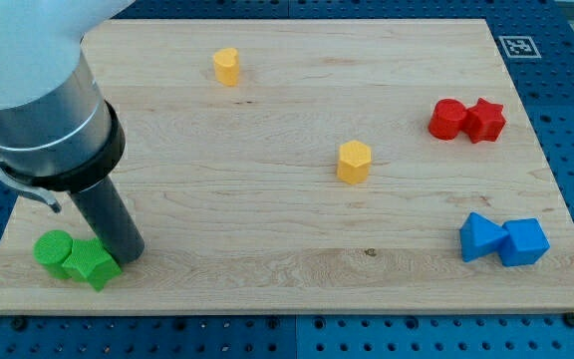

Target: Move the yellow hexagon to the top center of the board

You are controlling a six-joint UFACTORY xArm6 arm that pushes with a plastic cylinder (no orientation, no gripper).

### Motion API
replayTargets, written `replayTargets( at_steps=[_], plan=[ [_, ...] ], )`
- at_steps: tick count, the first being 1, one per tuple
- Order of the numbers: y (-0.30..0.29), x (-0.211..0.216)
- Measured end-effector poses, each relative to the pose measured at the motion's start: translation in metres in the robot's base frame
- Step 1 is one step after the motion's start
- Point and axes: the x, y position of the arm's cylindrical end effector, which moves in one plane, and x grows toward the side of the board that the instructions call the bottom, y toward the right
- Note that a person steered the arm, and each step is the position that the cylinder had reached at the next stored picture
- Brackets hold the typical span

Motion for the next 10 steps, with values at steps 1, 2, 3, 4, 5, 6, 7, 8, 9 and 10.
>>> replayTargets(
  at_steps=[1, 2, 3, 4, 5, 6, 7, 8, 9, 10],
  plan=[
    [0.045, -0.004],
    [0.063, -0.008],
    [0.063, -0.009],
    [0.063, -0.01],
    [0.063, -0.011],
    [0.089, -0.047],
    [0.147, -0.063],
    [0.155, -0.061],
    [0.176, -0.058],
    [0.209, -0.057]
  ],
)
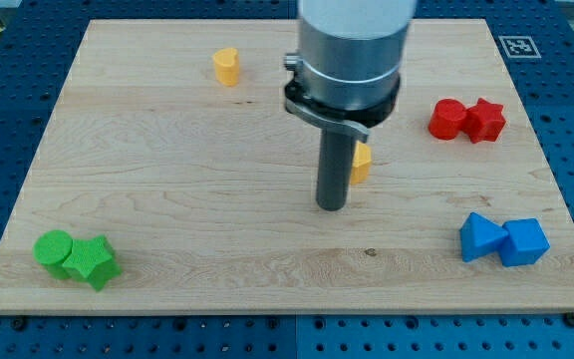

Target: Move the yellow hexagon to the top center of the board

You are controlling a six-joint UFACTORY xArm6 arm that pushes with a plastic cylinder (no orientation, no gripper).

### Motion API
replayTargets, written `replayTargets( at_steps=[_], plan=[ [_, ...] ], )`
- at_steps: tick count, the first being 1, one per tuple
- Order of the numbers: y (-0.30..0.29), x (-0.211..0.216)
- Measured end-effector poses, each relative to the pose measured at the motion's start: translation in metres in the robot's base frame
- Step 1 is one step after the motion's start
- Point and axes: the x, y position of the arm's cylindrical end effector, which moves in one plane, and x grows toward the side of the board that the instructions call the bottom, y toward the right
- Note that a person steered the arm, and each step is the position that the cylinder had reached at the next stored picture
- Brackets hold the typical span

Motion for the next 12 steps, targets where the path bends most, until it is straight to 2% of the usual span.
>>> replayTargets(
  at_steps=[2, 4, 6, 10, 12],
  plan=[
    [0.031, 0.0],
    [0.031, -0.004],
    [0.031, -0.026],
    [0.03, -0.099],
    [0.009, -0.086]
  ],
)
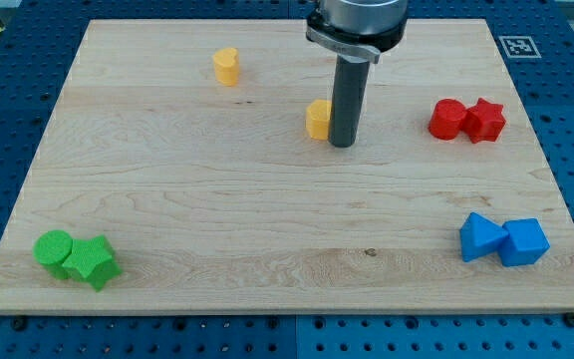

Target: Move the yellow hexagon to the top center of the board

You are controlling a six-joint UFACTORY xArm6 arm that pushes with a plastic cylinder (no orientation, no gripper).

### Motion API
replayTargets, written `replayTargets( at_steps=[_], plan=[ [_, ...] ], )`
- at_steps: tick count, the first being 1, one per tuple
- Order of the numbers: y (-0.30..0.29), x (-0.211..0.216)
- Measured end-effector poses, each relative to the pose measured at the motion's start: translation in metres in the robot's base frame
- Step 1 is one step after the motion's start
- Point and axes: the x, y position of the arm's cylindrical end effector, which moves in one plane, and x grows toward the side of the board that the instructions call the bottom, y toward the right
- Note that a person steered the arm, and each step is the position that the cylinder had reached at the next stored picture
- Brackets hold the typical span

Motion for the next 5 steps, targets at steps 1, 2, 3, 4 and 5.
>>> replayTargets(
  at_steps=[1, 2, 3, 4, 5],
  plan=[
    [-0.003, 0.0],
    [-0.021, 0.0],
    [-0.029, 0.0],
    [-0.03, -0.012],
    [-0.03, -0.039]
  ],
)
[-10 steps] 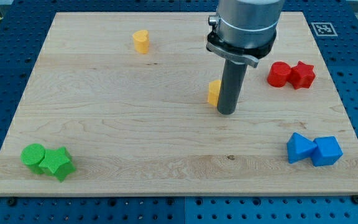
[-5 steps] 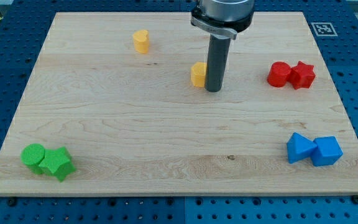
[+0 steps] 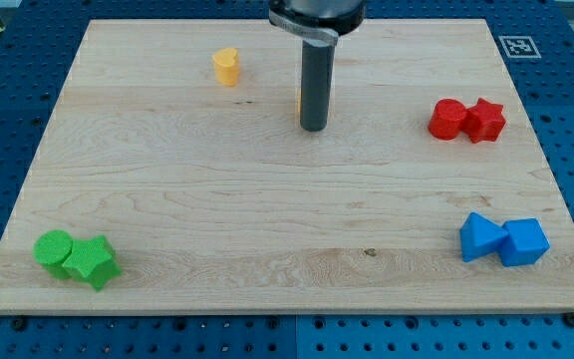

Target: Move the yellow hexagon to the top center of the board

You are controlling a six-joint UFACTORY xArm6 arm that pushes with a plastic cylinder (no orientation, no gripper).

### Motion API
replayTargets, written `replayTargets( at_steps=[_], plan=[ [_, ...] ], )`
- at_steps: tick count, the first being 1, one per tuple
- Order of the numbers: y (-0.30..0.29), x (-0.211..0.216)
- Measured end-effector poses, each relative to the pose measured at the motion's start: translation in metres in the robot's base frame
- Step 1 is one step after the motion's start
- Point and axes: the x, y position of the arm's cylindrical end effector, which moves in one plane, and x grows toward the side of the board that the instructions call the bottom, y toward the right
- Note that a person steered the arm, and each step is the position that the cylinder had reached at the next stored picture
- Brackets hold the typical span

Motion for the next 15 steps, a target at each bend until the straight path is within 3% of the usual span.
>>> replayTargets(
  at_steps=[3, 4, 7, 10, 13, 15],
  plan=[
    [0.0, -0.097],
    [0.0, -0.11],
    [0.0, -0.111],
    [0.061, -0.104],
    [0.059, -0.132],
    [0.028, -0.14]
  ],
)
